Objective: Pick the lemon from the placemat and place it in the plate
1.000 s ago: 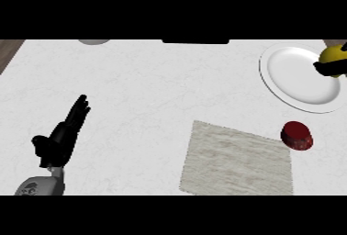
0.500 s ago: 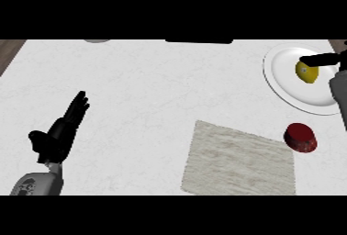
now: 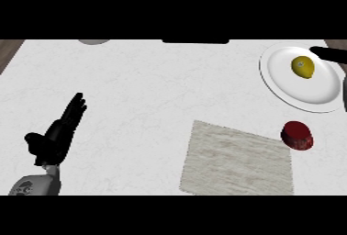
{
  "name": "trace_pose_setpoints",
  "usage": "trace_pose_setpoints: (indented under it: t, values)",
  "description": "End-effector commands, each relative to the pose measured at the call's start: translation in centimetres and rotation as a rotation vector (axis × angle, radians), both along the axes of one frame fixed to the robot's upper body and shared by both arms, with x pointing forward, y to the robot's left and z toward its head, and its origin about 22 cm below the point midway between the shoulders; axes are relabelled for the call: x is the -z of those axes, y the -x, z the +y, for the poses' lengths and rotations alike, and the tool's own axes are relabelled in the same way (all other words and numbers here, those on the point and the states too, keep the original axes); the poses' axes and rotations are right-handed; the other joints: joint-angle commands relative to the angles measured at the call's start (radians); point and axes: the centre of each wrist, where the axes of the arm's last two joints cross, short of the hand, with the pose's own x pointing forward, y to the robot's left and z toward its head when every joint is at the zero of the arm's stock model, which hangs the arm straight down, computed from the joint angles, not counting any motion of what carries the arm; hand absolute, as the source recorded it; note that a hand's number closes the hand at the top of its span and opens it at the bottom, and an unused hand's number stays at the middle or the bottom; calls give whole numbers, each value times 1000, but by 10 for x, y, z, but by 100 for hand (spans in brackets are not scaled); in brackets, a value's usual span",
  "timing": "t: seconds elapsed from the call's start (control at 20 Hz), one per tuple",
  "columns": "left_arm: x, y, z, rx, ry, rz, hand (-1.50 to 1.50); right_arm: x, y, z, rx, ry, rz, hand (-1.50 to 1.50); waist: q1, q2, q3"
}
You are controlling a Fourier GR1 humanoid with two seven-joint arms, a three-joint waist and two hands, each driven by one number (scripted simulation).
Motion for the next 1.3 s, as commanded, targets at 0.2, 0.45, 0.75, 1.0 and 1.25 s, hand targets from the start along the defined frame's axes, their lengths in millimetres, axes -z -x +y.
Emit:
trace_pose_setpoints:
  t: [0.2, 0.45, 0.75, 1.0, 1.25]
  values:
    - [10, 19, 11, -28, -2, 1, 0, 31, 56, -62, -32, -153, -244, -150, -33, -12, -1]
    - [10, 14, -10, -38, -1, 35, 0, 54, 111, -94, -68, -124, -269, -150, -44, -16, -3]
    - [10, 11, -2, -38, -1, 24, 0, 79, 169, -127, -143, -96, -205, -150, -32, -11, -3]
    - [18, 10, -4, -25, 7, 19, 0, 78, 196, -144, -157, -97, -200, -150, -28, -10, -3]
    - [11, 19, 0, -24, -6, 16, 0, 126, 214, -127, -162, -75, -184, -150, -25, -10, -3]
